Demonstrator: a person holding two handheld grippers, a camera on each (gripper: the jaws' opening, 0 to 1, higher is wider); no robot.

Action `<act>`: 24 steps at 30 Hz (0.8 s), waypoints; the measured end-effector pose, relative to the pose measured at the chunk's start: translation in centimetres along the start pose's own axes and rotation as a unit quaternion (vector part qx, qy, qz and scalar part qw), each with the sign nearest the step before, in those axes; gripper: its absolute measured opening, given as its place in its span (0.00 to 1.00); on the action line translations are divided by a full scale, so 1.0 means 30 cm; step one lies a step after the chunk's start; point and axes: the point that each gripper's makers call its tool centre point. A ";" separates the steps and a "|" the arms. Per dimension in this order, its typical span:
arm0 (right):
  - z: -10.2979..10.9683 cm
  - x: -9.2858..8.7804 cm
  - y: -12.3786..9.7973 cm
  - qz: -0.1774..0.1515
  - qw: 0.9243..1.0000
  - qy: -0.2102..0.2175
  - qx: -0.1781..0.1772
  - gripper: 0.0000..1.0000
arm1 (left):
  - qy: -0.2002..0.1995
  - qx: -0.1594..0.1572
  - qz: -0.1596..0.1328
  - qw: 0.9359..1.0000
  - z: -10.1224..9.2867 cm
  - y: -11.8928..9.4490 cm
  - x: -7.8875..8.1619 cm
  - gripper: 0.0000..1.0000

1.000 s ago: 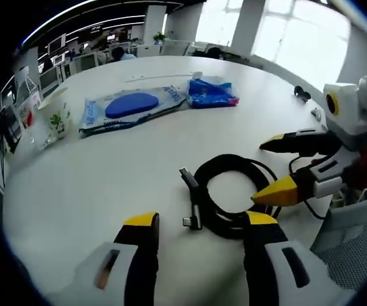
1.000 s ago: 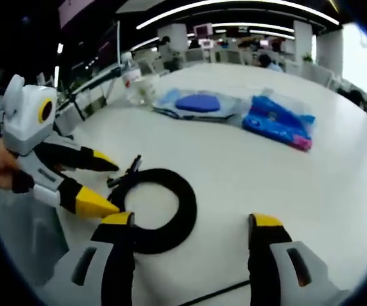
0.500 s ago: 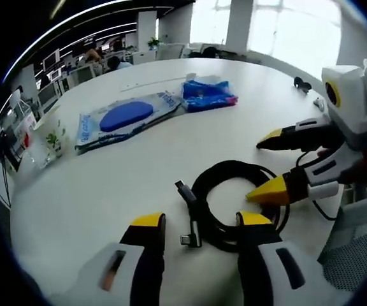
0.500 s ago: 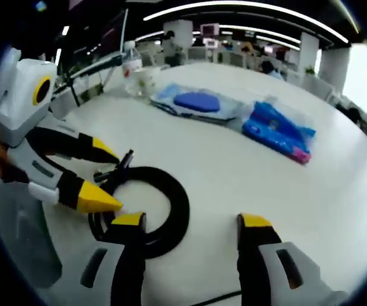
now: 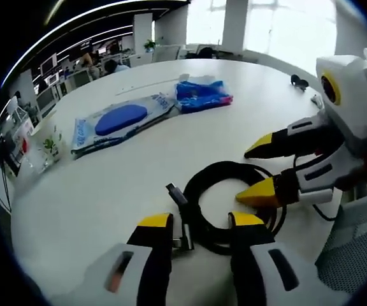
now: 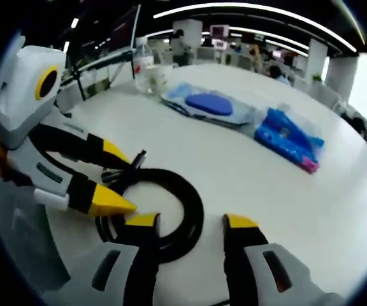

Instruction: Arrange the tabletop items into an orderly group along one side of the table until the central work area is clear of visible clutter.

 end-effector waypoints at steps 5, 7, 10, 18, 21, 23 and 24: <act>0.014 -0.002 -0.008 0.000 1.000 -0.006 -0.001 0.16 | 0.000 -0.001 -0.001 1.000 -0.006 -0.004 -0.006 0.33; 0.010 -0.003 -0.006 -0.003 1.000 -0.005 -0.002 0.14 | 0.000 -0.001 -0.002 1.000 -0.009 -0.006 -0.007 0.33; 0.003 -0.004 -0.003 -0.002 1.000 -0.007 -0.003 0.13 | -0.002 0.001 -0.006 1.000 -0.008 -0.005 -0.007 0.33; 0.006 -0.003 0.000 -0.004 1.000 -0.019 0.000 0.09 | -0.012 -0.001 -0.006 1.000 -0.024 -0.002 -0.005 0.26; 0.003 -0.003 0.001 -0.007 1.000 -0.023 -0.005 0.08 | -0.017 0.004 -0.009 1.000 -0.023 -0.005 -0.007 0.26; 0.003 -0.003 0.001 -0.008 1.000 -0.025 -0.005 0.08 | -0.020 0.002 -0.009 1.000 -0.021 -0.005 -0.007 0.25; 0.002 -0.003 0.002 -0.009 1.000 -0.026 -0.004 0.08 | -0.022 0.002 -0.007 1.000 -0.020 -0.006 -0.007 0.25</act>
Point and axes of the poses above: the point that each gripper's makers call its tool centre point, and the gripper's own axes: y roughly forward along the fingers, z roughly to its left, x roughly out of its top, and after that the axes turned 7 degrees about -x, right-handed
